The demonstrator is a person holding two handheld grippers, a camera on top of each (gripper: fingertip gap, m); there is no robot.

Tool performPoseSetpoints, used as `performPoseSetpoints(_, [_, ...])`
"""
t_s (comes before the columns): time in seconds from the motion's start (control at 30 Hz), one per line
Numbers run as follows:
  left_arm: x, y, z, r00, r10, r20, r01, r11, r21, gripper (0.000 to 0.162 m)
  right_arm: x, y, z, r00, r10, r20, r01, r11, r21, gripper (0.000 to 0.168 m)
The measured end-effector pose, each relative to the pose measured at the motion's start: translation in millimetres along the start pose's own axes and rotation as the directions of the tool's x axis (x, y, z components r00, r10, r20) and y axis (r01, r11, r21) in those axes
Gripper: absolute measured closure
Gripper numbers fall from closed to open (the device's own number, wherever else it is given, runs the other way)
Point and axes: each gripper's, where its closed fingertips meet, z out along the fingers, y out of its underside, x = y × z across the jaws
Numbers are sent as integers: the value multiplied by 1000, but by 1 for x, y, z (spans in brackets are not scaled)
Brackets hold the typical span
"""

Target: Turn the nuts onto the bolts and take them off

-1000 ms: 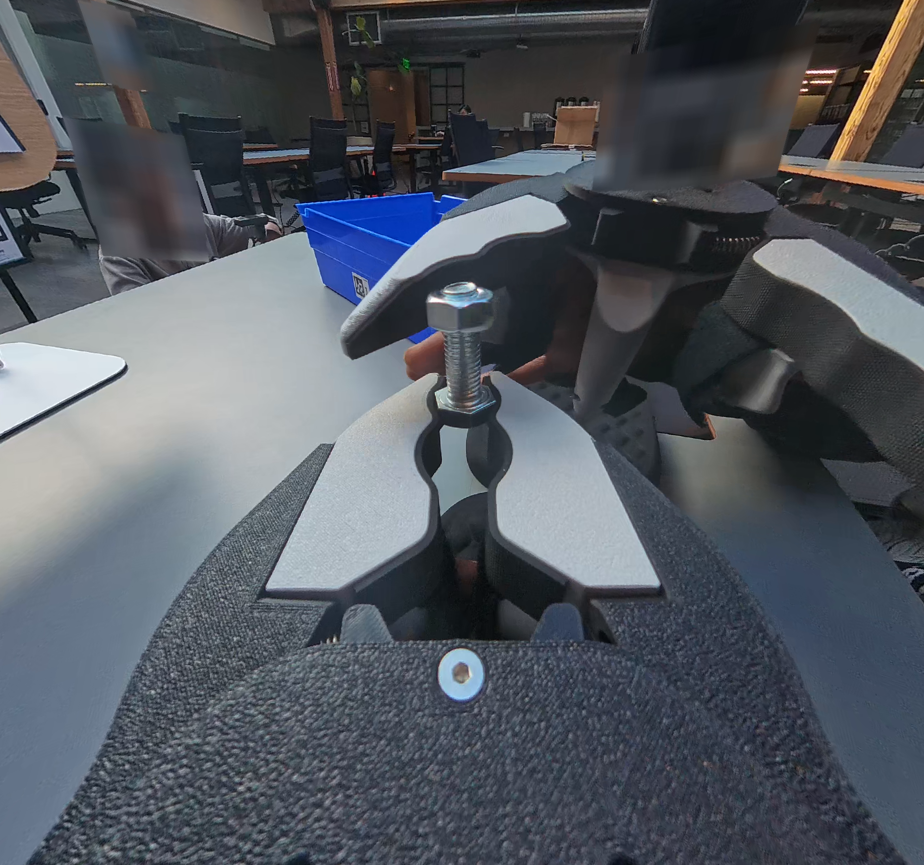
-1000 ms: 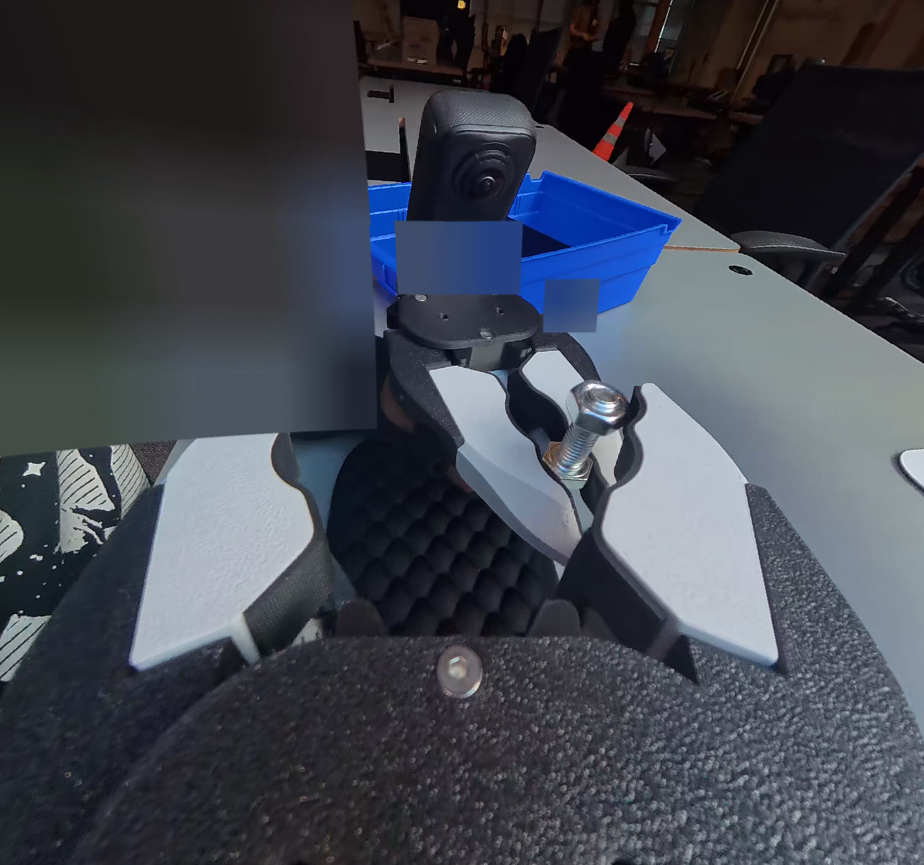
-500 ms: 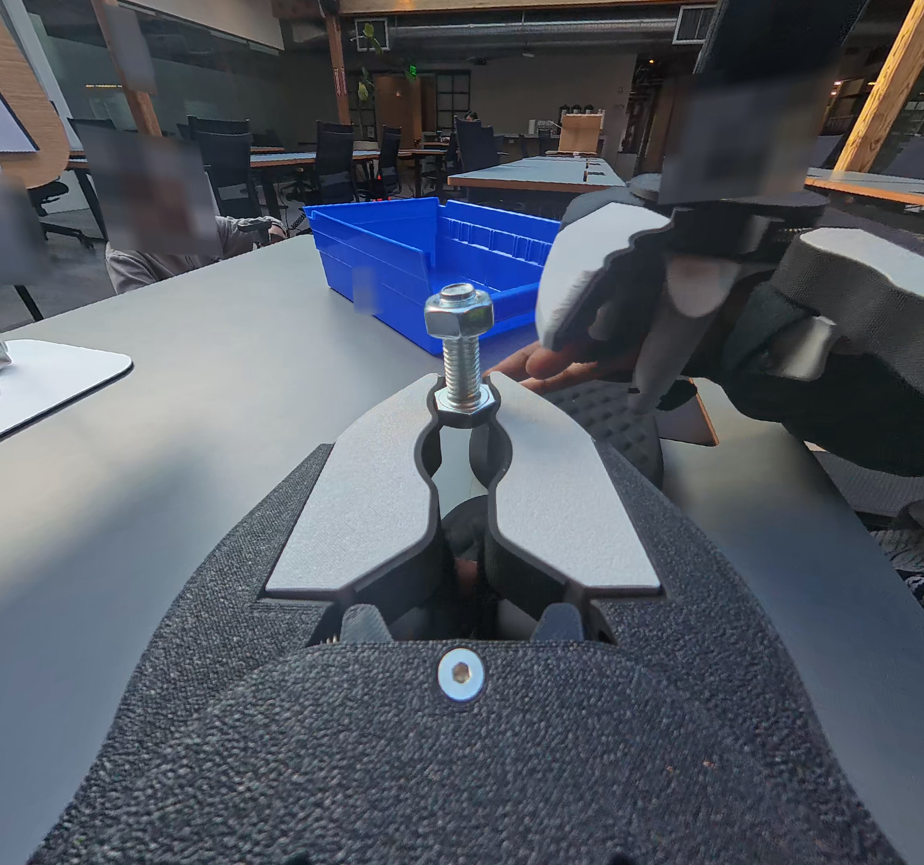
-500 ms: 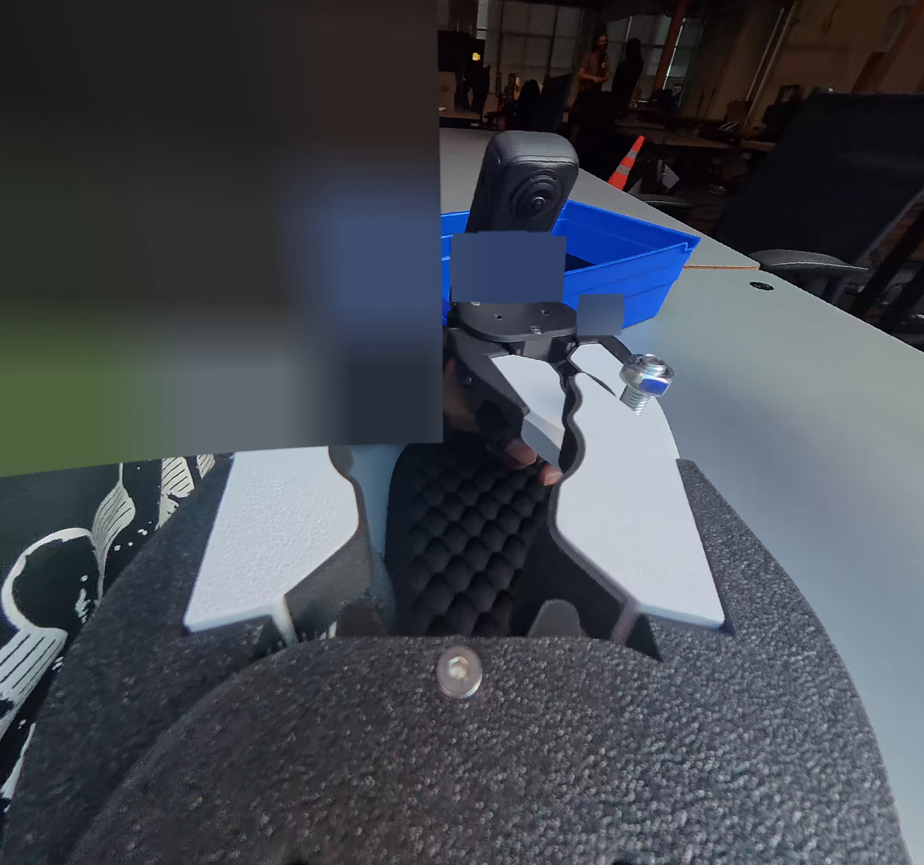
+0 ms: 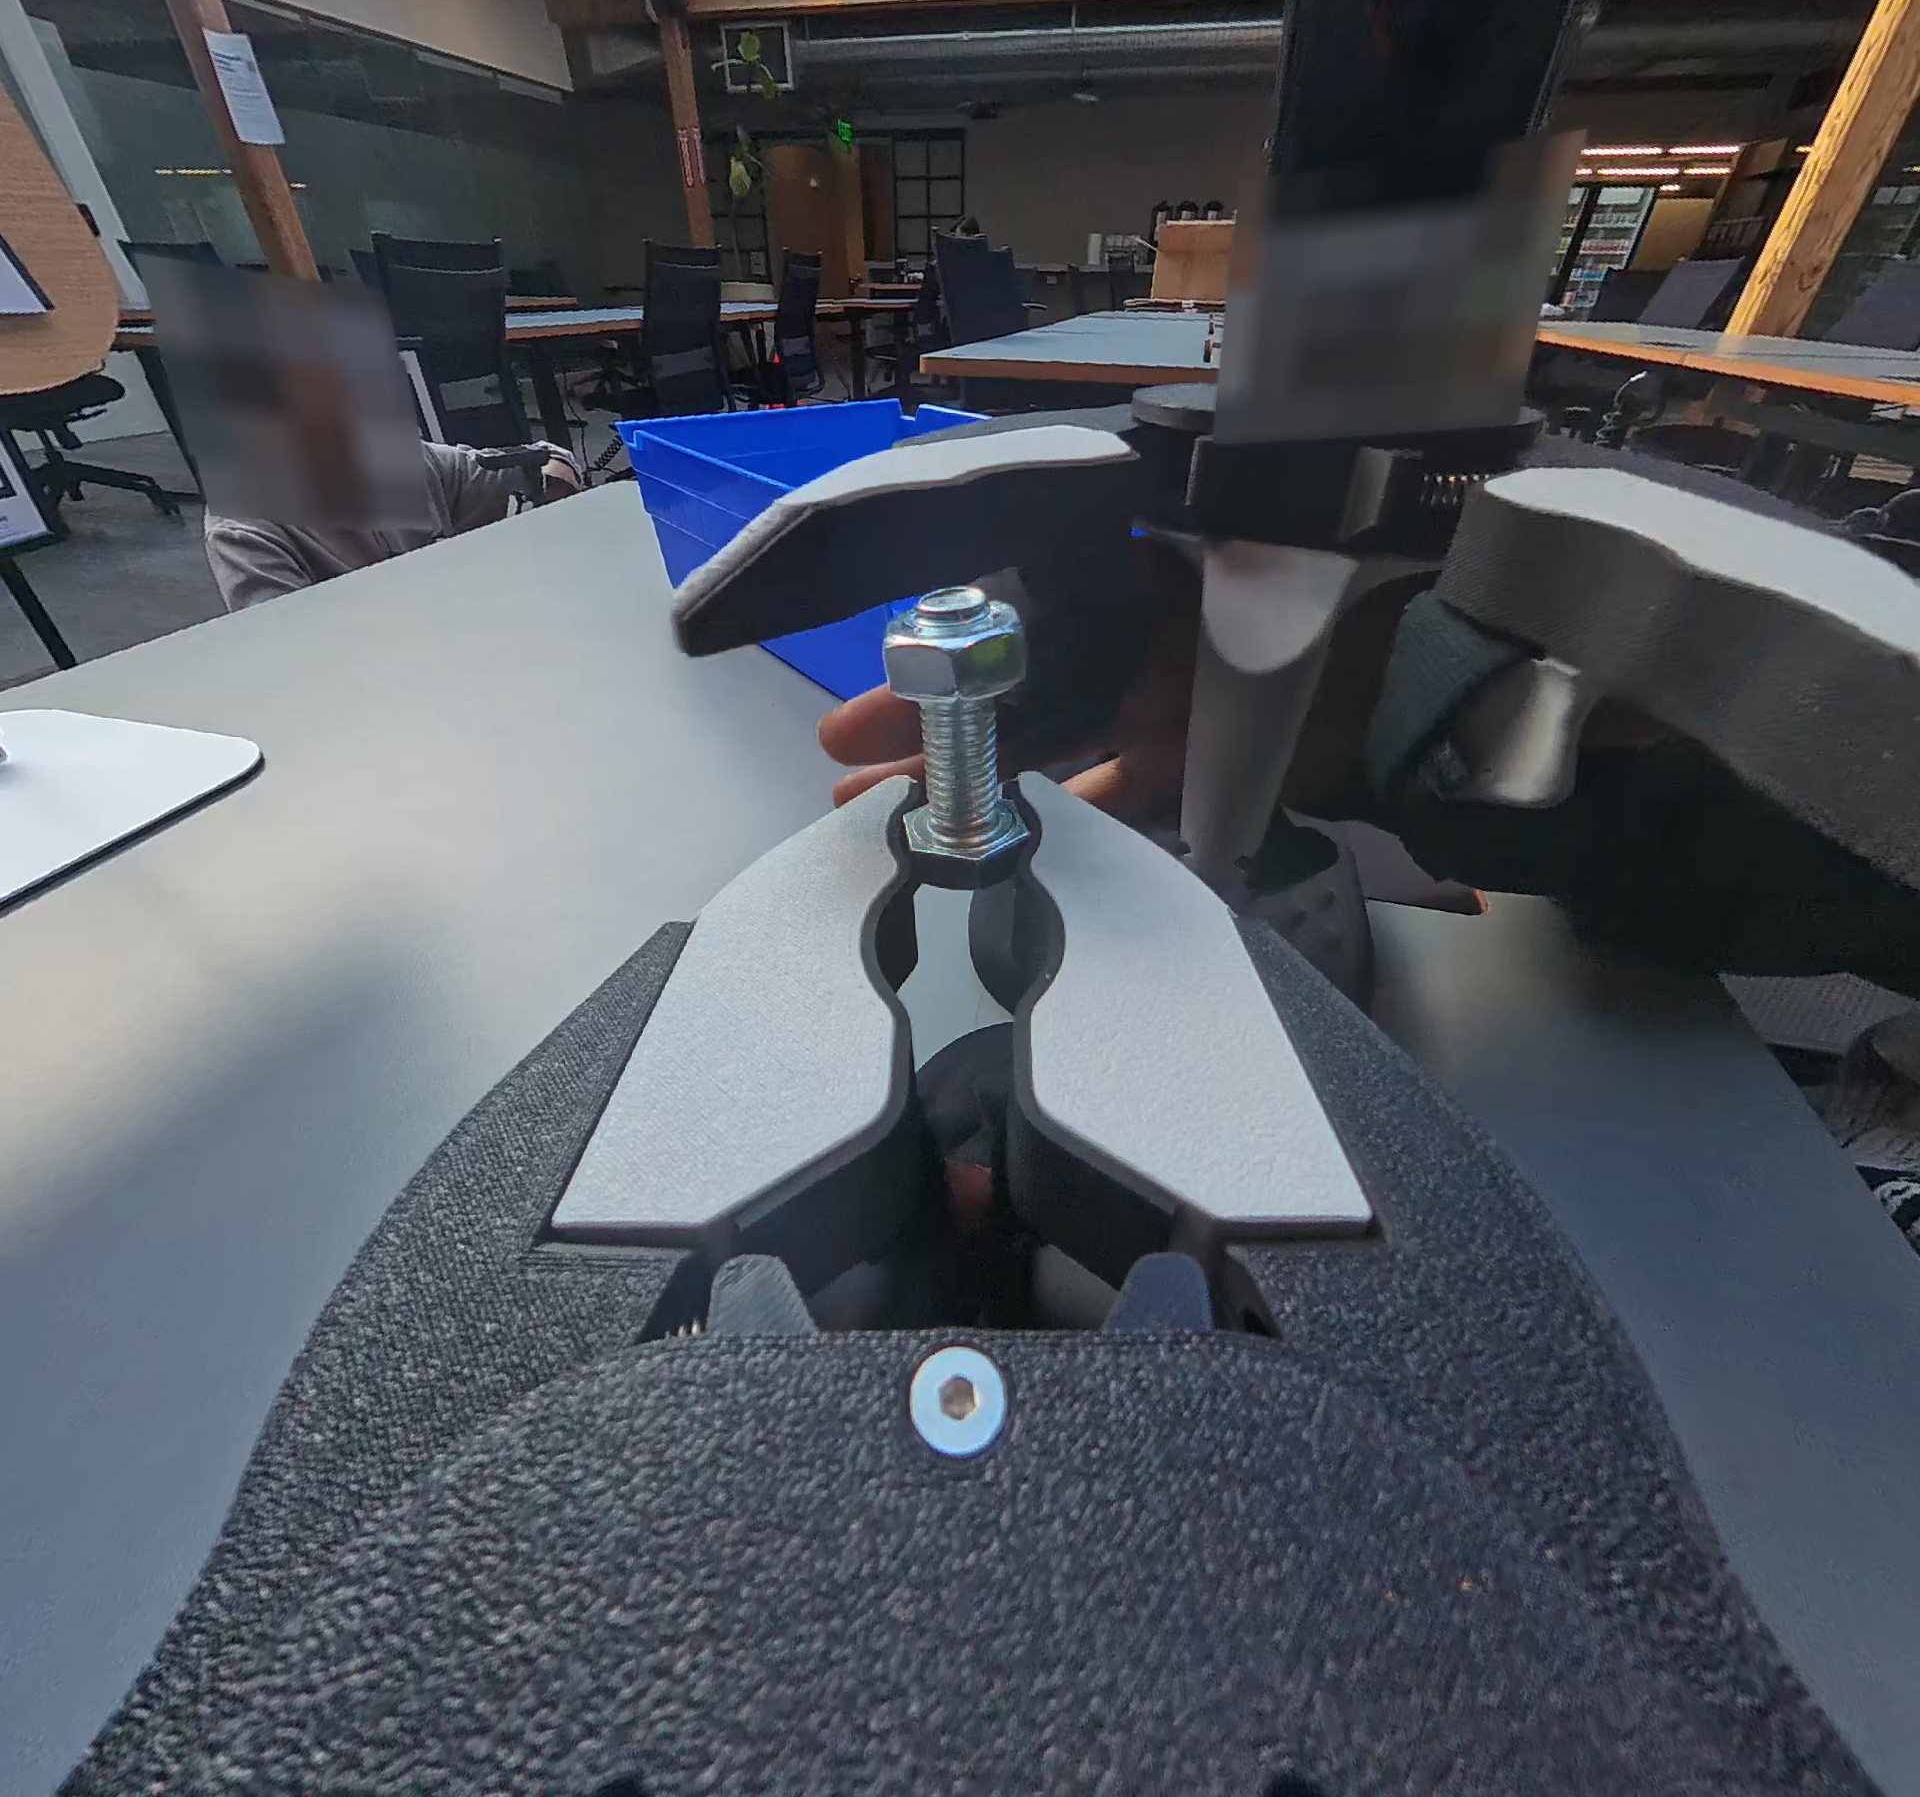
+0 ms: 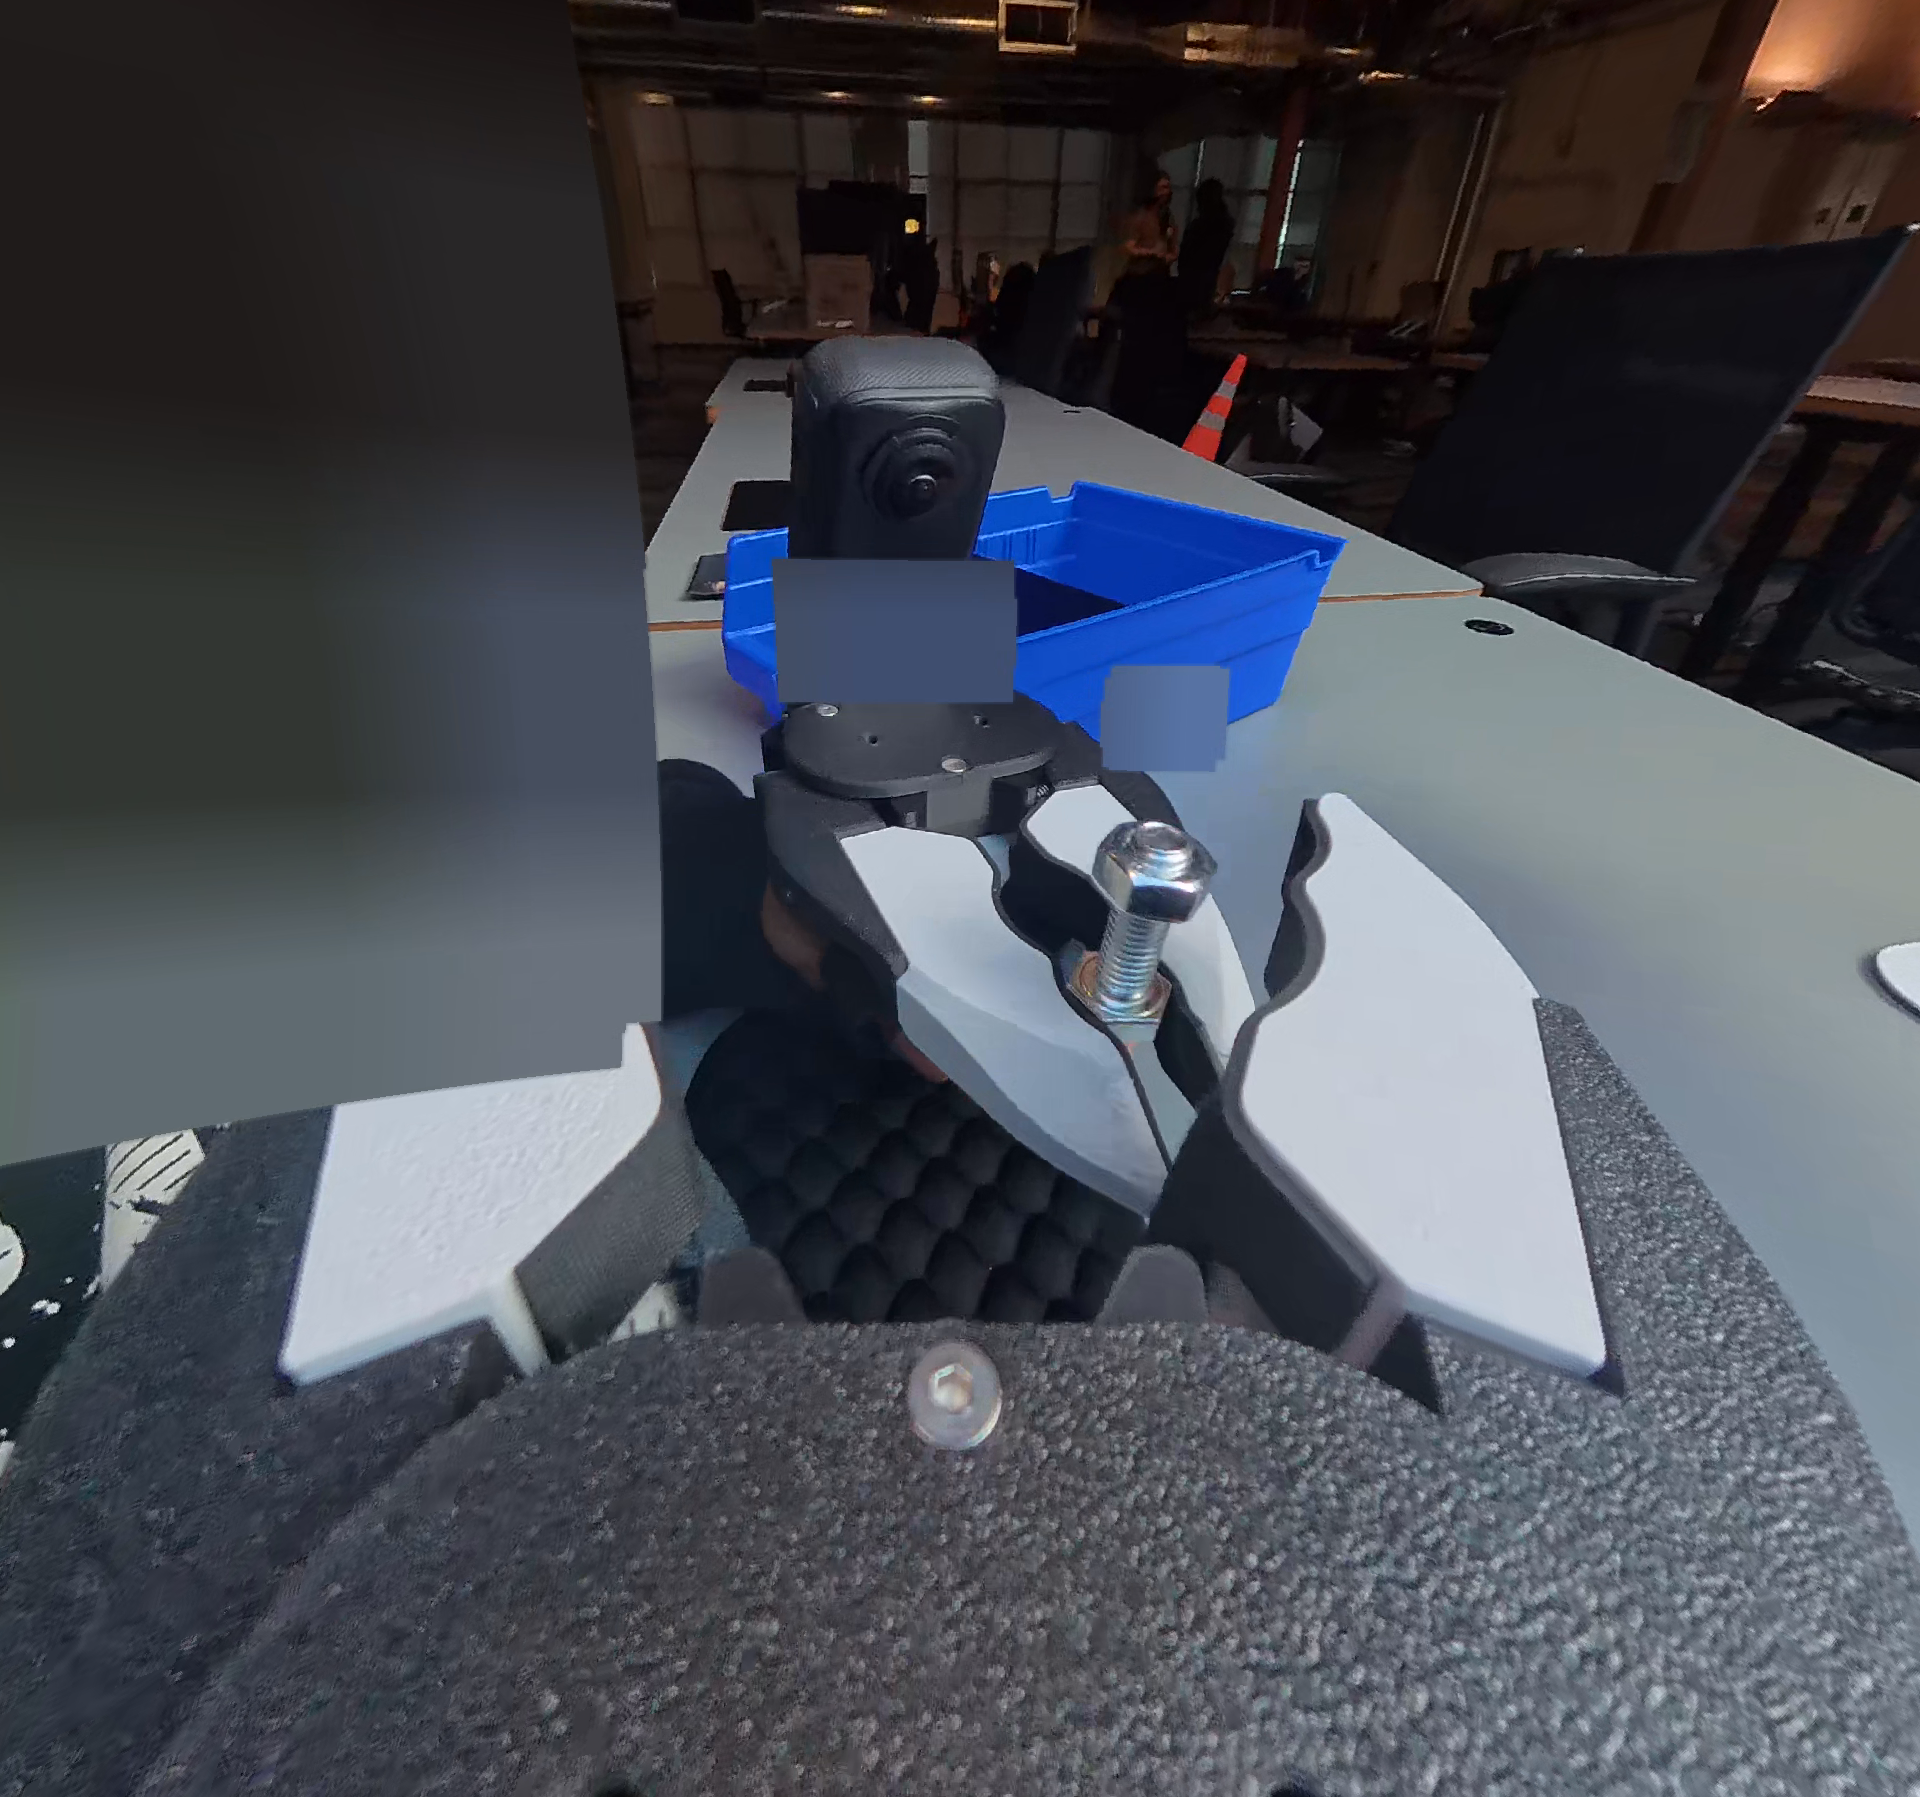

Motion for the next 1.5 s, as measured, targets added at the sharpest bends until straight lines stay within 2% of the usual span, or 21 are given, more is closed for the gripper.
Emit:
performPoseSetpoints(0.13, [0,0,0,1000,0,-1,0,1000,-1,148,-3,7,10,999,-35,29,37,997,-62,44])
performPoseSetpoints(0.33, [0,0,0,1000,2,3,-2,1000,-1,148,-9,7,3,998,-51,32,53,994,-91,51])
performPoseSetpoints(0.73, [-1,-1,0,1000,2,10,-2,1000,4,148,-17,5,-21,999,-8,-31,6,997,-71,61])
performPoseSetpoints(0.77, [-1,-1,0,1000,2,11,-2,1000,5,148,-18,4,-23,1000,-7,-29,5,998,-67,64])
performPoseSetpoints(0.83, [-2,-1,0,1000,-7,13,7,1000,11,148,-26,3,-26,1000,-4,9,5,998,-63,82])
performPoseSetpoints(0.97, [-1,-1,0,1000,-1,12,1,1000,8,148,-26,0,-31,999,-37,6,37,997,-62,94])
performPoseSetpoints(1.07, [-1,-1,0,1000,2,10,-2,1000,6,148,-8,-10,-32,997,-32,-69,32,999,-2,87])
performPoseSetpoints(1.17, [-1,-1,0,1000,0,9,0,1000,8,148,2,-11,-25,997,7,-75,-6,1000,16,68])
performPoseSetpoints(1.3, [0,0,1,1000,3,6,-3,1000,4,148,2,1,-9,1000,-7,-28,6,999,-51,57])
performPoseSetpoints(1.5, [0,0,1,1000,7,3,-7,1000,-2,148,-7,16,7,997,-67,40,72,983,-168,53])
